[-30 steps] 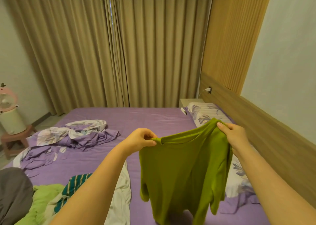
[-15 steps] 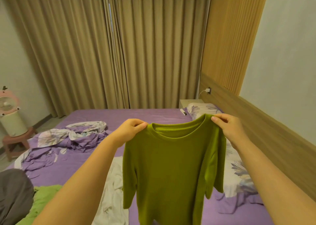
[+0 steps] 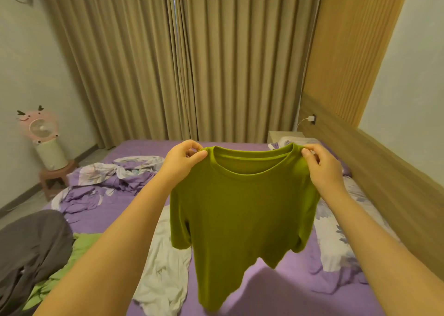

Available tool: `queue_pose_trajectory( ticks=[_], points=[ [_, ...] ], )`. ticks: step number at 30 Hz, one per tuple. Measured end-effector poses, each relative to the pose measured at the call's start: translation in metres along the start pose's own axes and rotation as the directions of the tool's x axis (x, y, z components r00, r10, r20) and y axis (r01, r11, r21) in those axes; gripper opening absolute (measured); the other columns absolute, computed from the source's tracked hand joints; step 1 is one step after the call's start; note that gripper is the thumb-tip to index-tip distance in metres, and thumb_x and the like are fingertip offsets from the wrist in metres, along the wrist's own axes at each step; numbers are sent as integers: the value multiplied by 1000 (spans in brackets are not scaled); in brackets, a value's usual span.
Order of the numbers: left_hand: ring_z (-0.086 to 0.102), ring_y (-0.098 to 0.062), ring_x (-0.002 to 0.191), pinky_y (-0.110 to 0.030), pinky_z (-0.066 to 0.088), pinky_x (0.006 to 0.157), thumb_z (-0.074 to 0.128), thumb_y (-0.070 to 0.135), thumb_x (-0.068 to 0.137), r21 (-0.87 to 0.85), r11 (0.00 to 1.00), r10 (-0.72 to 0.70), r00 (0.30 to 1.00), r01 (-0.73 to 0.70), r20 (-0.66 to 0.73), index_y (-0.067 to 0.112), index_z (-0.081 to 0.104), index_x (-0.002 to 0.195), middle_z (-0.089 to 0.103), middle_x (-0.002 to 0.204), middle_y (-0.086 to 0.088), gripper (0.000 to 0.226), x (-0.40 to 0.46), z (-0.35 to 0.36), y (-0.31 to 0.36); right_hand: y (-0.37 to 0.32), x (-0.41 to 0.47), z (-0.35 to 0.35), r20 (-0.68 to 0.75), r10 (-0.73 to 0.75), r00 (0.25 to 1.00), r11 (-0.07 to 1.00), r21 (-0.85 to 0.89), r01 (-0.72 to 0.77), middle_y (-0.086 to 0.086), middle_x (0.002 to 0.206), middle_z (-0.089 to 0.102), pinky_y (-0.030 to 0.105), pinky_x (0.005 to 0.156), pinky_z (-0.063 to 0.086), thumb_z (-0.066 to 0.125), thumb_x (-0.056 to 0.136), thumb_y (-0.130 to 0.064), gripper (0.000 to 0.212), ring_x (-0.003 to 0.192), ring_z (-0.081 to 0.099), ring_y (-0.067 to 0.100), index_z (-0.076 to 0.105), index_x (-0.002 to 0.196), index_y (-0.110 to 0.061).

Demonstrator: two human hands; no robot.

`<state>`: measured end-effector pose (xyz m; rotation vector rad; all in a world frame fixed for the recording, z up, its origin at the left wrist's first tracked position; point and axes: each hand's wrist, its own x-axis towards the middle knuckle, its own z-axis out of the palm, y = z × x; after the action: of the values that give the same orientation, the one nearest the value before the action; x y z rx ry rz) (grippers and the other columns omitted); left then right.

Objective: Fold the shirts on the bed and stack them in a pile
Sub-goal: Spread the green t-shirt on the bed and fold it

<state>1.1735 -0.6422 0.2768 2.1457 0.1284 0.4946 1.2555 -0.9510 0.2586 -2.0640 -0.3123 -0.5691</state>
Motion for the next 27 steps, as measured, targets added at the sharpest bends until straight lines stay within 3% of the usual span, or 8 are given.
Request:
queue_pose_trajectory(
  ticks=[5,8,10,14,19,27],
  points=[
    [58,-14,70,-28,45,59,54,38,93,80,997,-12,1000,12,-12,28,54,88,65,77,2,11,-17,-6,-1,-6,-22,5,-92,-27,995,998,-59,21,-2,86,59,41,74,45,43,99,-26,25,83,54,19,64,104,-12],
    [59,-18,72,-32,46,59,55,40,92,132,991,-32,999,36,-34,29,54,89,66,80,-1,12,-24,-6,-6,-4,-32,1,-44,-18,999,992,-125,13,6,84,63,46,71,46,43,99,-30,26,82,57,29,62,97,-13],
    [58,-16,70,-29,43,56,57,41,91,153,988,-1,1000,-2,23,29,55,89,66,79,1,12,-51,-25,-14,-20,-73,-1,-72,42,997,984,-168,-53,11,86,65,45,70,46,42,98,-33,28,83,57,31,62,98,-13],
    [59,-15,75,-34,49,64,60,41,89,154,988,32,998,-24,-53,27,60,92,64,85,1,15,-58,-32,-9,-34,-82,-11,-54,64,996,980,-184,-73,13,88,66,43,68,44,42,98,-37,32,84,58,32,62,96,-11],
    [59,-17,83,-37,51,69,62,40,87,132,989,79,996,-71,-50,25,63,92,65,90,0,15,-88,-59,-18,-60,-127,-14,-91,52,994,978,-196,-69,15,91,67,42,70,45,47,96,-36,31,88,59,32,63,95,-10],
    [60,-19,84,-37,50,73,64,40,86,124,991,44,999,-46,20,26,63,90,64,89,1,14,-106,-63,-38,-64,-156,-3,-109,54,993,976,-205,-75,14,86,67,43,67,44,50,95,-36,30,81,59,32,64,91,-10]
  ],
)
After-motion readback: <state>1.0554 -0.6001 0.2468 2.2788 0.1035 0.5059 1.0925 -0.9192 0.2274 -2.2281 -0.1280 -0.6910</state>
